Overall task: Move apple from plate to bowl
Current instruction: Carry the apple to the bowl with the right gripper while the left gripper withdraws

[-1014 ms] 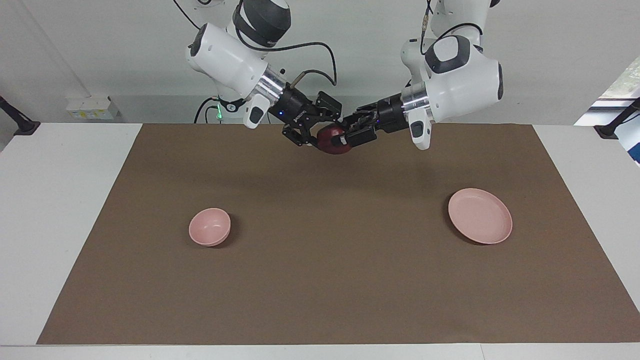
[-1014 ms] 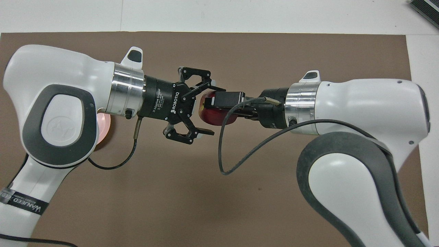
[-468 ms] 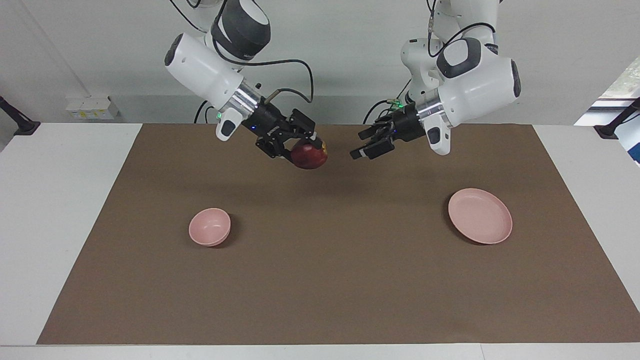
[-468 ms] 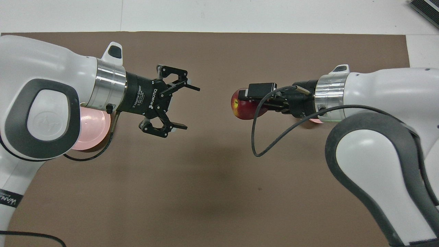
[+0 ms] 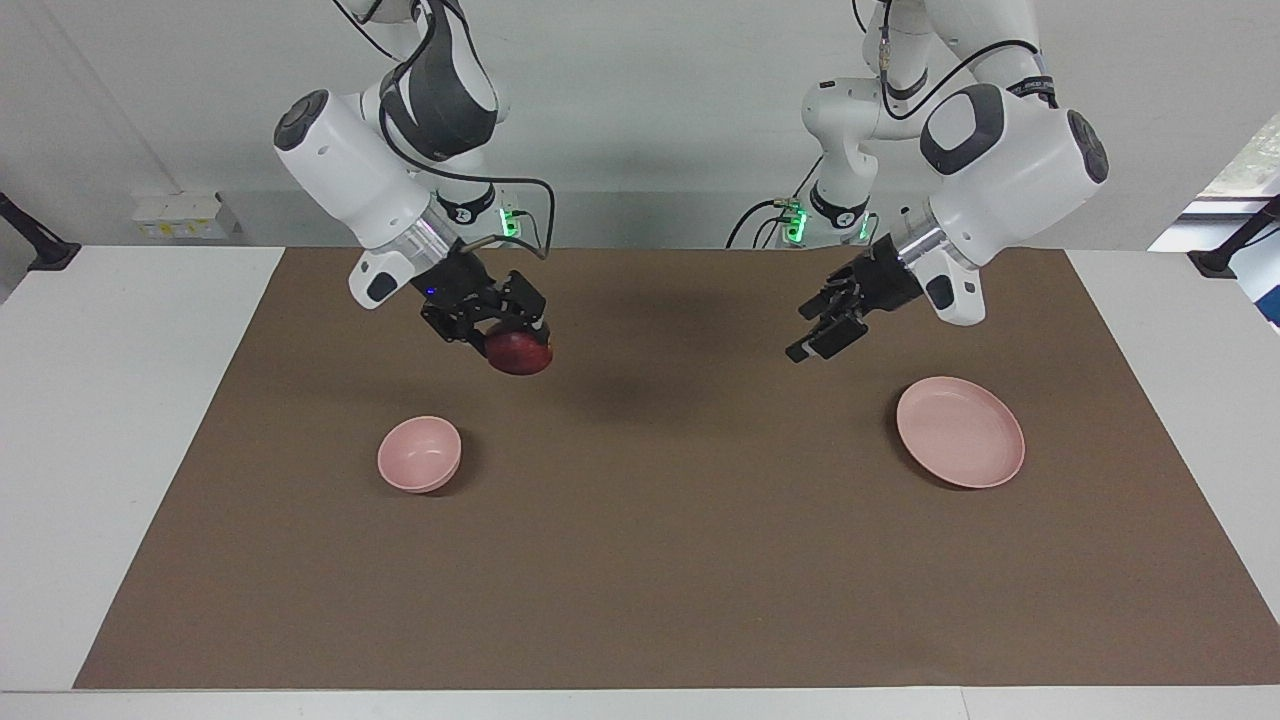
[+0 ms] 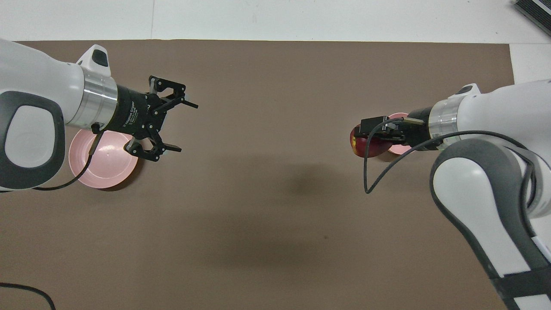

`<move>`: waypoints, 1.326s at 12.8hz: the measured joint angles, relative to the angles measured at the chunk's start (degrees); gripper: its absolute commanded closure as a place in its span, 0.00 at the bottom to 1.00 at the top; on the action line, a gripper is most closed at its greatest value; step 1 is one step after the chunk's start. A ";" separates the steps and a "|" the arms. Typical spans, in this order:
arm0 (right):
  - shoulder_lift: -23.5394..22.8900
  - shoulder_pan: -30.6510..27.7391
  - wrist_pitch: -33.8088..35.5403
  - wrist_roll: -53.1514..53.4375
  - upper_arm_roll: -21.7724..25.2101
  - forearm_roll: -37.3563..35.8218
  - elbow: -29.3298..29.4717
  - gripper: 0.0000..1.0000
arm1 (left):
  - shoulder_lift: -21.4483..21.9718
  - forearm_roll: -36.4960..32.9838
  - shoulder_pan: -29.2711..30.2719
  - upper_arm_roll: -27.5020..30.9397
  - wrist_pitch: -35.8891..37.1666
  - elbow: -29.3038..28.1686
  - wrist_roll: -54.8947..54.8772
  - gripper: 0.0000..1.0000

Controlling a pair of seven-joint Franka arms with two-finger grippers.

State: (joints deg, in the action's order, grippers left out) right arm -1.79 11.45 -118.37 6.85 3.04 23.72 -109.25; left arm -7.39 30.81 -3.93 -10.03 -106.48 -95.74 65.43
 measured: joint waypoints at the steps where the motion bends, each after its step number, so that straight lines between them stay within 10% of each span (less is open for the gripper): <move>1: -0.13 -0.78 0.01 0.00 0.01 -3.44 -1.22 1.00 | 0.00 -2.72 0.82 0.03 0.65 0.00 -0.09 0.00; 9: -7.31 -4.20 -6.81 3.09 0.04 -22.44 -3.66 1.00 | 0.00 -16.33 6.30 0.16 1.03 0.01 -23.78 0.00; 17: -11.31 -5.64 -11.26 3.54 0.03 -23.91 -2.16 1.00 | 1.06 -25.85 9.71 0.22 3.58 1.23 -54.63 0.00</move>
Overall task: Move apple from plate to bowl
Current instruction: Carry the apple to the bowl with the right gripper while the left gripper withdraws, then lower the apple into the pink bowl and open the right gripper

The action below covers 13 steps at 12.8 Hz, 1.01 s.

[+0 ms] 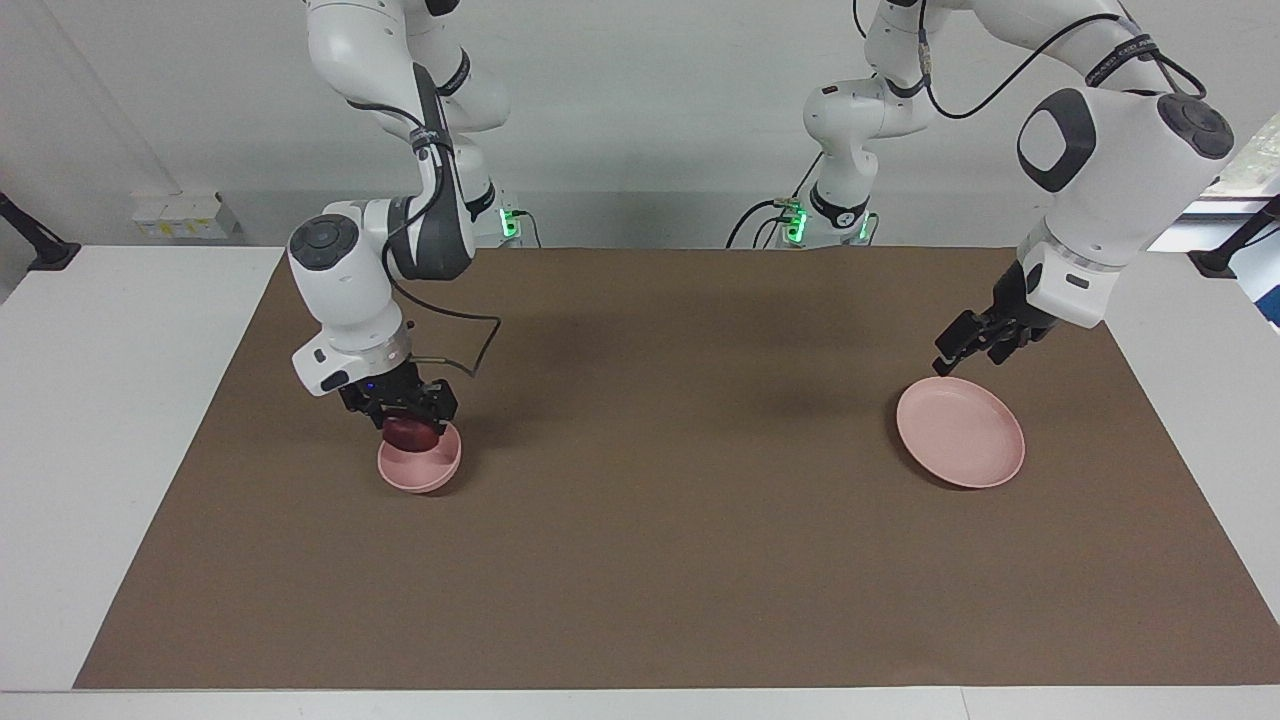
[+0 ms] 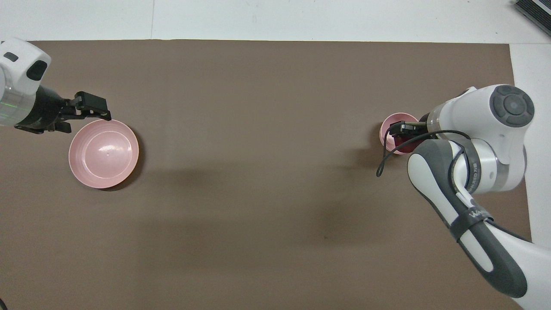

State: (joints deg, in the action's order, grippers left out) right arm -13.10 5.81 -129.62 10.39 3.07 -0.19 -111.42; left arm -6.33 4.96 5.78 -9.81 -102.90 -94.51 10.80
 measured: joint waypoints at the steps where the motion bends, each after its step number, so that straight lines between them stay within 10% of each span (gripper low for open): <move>1: -0.45 -0.06 -0.78 0.02 0.00 0.00 0.06 1.00 | 0.62 -1.65 0.00 -0.08 2.36 0.59 -3.15 0.00; 3: -1.38 -0.20 -2.71 0.12 0.00 0.00 0.09 0.91 | 2.16 -3.17 -0.01 -0.44 5.75 1.70 -6.12 0.00; 4: -1.71 -0.35 -3.21 0.18 0.00 0.00 0.16 0.74 | 3.34 -3.59 -0.02 -0.62 7.37 2.21 -6.57 0.00; 5: -1.95 -0.63 -3.29 0.22 0.00 0.01 0.32 0.31 | 4.93 -3.92 -0.02 -0.76 9.35 2.79 -6.94 0.00; 7: -2.13 -1.24 -3.29 0.27 0.00 0.01 0.61 0.04 | 8.09 -4.58 -0.03 -0.89 14.02 4.21 -8.93 0.00; 13: -2.17 -1.28 -3.29 2.70 -0.29 0.02 1.51 0.00 | 8.90 -4.61 1.67 0.03 15.66 4.50 -10.06 0.00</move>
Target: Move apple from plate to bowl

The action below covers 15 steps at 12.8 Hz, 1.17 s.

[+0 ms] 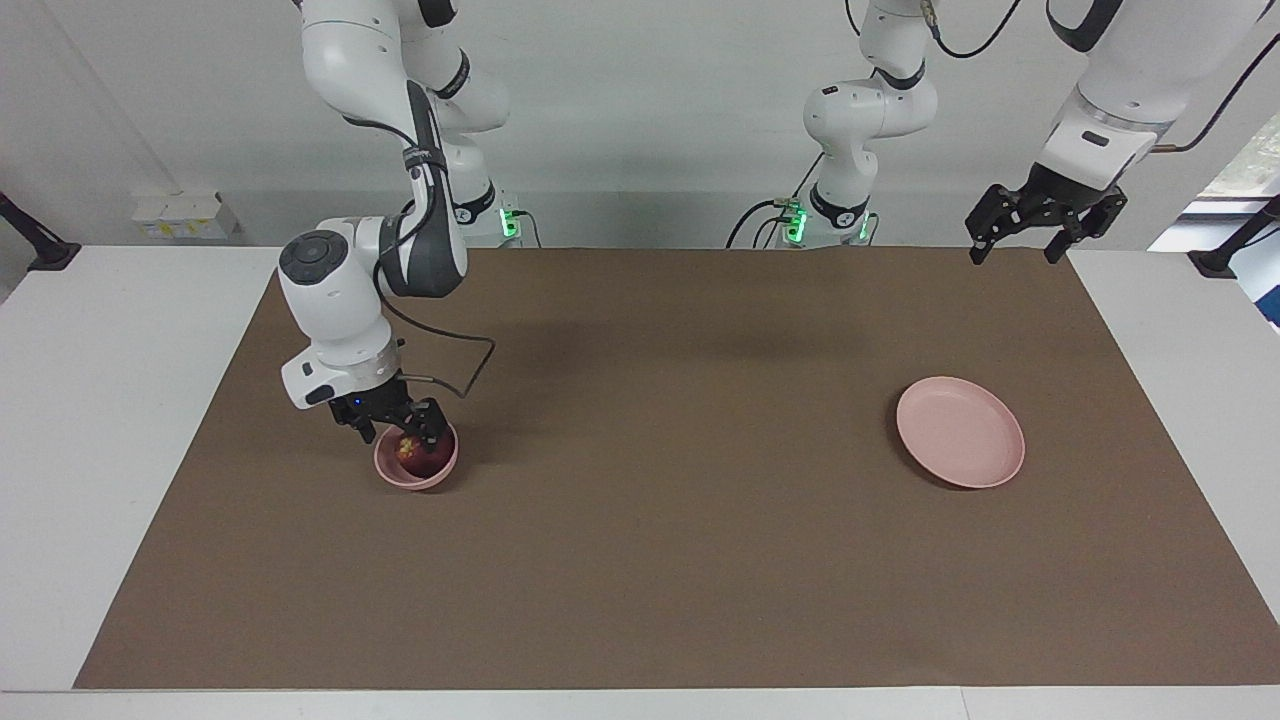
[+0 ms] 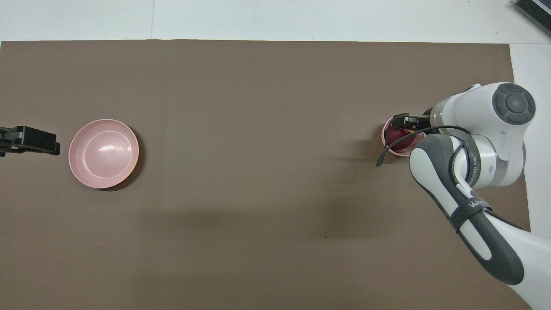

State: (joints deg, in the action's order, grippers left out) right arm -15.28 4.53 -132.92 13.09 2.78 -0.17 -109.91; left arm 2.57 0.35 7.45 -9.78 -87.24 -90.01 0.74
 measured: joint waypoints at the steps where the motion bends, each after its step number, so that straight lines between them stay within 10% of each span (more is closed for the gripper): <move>1: -0.01 0.19 0.00 0.42 0.00 0.00 0.24 0.00 | -0.04 0.00 0.44 0.05 0.00 0.00 -0.21 0.00; 6: 0.89 0.50 3.68 1.31 -0.59 0.00 5.25 0.00 | -0.09 0.02 -0.29 0.10 0.08 0.00 -0.40 0.00; 15: 12.68 0.75 39.64 1.32 -0.89 -0.33 21.98 0.00 | -0.14 0.04 -6.09 8.30 -2.82 0.00 -3.45 0.00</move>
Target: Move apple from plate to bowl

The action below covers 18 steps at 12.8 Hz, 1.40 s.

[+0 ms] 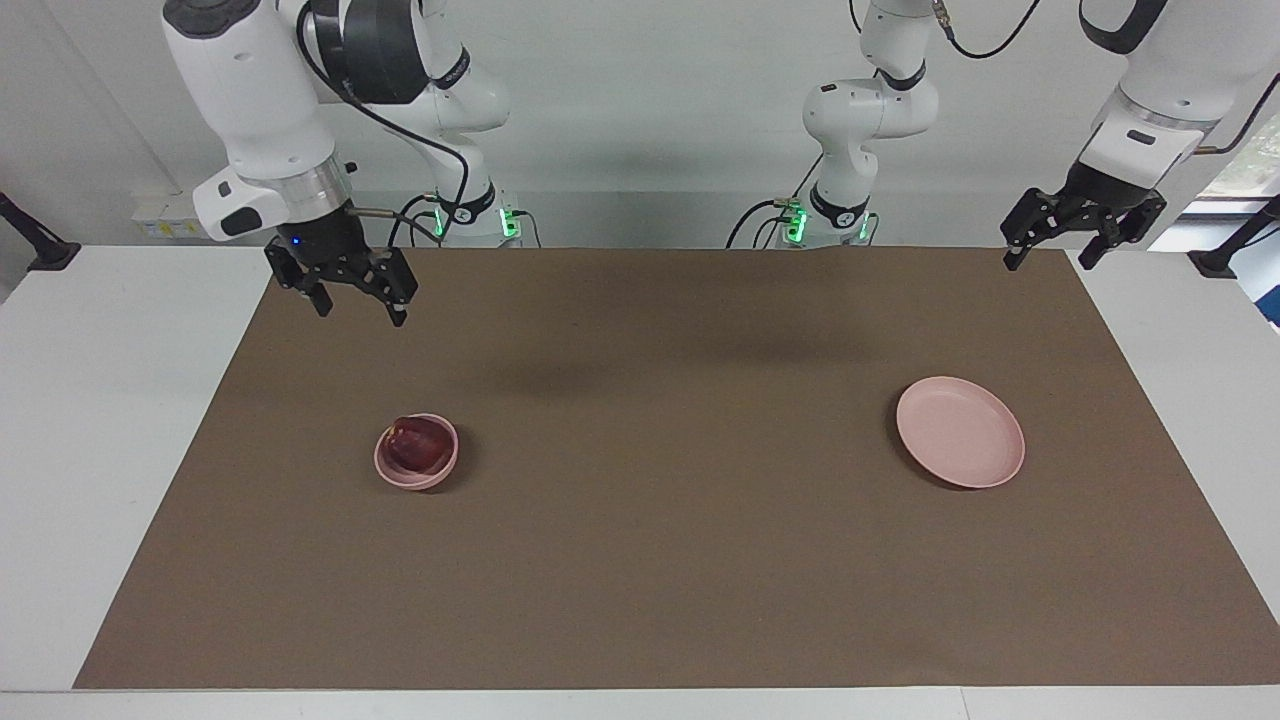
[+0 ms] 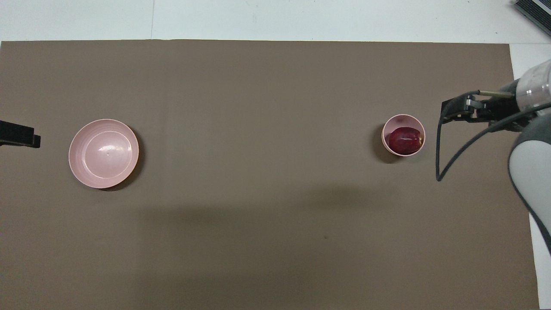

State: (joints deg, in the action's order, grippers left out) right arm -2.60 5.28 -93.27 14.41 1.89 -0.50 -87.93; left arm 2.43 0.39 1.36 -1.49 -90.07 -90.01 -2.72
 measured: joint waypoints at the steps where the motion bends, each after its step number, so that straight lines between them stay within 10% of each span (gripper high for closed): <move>1: 1.29 0.00 1.97 0.00 0.00 -0.36 0.12 0.00 | 0.00 0.00 -0.38 -0.01 0.00 0.00 0.01 0.00; 18: 2.76 -7.63 8.95 -0.71 -4.50 0.52 4.74 0.00 | -0.13 -0.02 -0.40 0.85 4.47 2.79 -4.26 0.00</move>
State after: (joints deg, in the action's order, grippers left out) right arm 0.16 -2.35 -84.33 13.70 -2.60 0.02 -83.19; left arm 2.29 0.37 0.96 -0.64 -85.60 -87.22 -6.97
